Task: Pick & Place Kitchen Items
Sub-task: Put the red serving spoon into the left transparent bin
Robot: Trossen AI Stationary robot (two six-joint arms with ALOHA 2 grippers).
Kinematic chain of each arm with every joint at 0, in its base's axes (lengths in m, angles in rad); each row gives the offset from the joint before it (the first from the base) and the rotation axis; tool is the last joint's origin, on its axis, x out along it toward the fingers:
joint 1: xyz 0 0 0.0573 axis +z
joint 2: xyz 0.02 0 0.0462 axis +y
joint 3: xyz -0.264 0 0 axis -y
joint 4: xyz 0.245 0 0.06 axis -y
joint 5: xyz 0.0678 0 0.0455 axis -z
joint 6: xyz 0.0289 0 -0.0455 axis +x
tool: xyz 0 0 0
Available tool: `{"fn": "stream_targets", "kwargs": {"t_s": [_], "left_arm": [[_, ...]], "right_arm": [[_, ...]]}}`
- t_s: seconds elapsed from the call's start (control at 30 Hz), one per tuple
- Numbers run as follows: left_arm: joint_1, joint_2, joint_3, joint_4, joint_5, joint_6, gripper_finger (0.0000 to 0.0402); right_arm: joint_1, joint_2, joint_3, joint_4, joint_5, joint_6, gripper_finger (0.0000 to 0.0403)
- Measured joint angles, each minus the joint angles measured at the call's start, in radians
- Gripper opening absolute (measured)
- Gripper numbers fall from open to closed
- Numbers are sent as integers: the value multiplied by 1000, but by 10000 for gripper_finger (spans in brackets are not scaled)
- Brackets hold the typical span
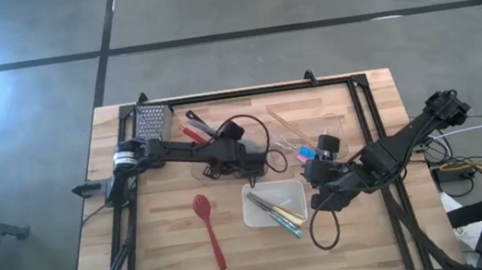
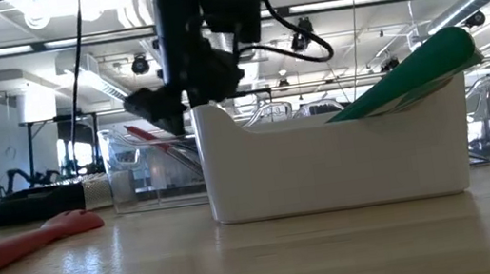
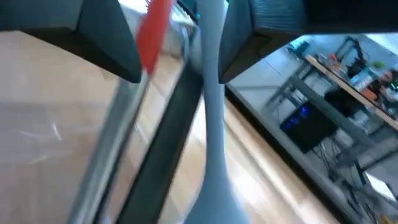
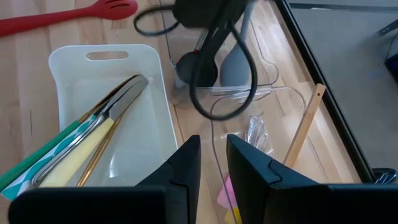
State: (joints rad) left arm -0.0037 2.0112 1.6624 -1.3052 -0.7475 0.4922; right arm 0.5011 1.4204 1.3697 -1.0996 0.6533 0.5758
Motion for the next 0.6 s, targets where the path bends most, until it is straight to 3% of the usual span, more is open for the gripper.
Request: {"fn": "stream_targets", "kwargs": {"t_s": [0.1,0.23,0.6], "left_arm": [[-23,-29,22,-103,11,-113,231],[-65,-113,38,-182,108,-262,233],[-173,-435,35,-186,340,-536,234]], "right_arm": [[0,0,0,0,0,0,73],[0,0,0,0,0,0,80],[0,0,0,4,0,0,91]]}}
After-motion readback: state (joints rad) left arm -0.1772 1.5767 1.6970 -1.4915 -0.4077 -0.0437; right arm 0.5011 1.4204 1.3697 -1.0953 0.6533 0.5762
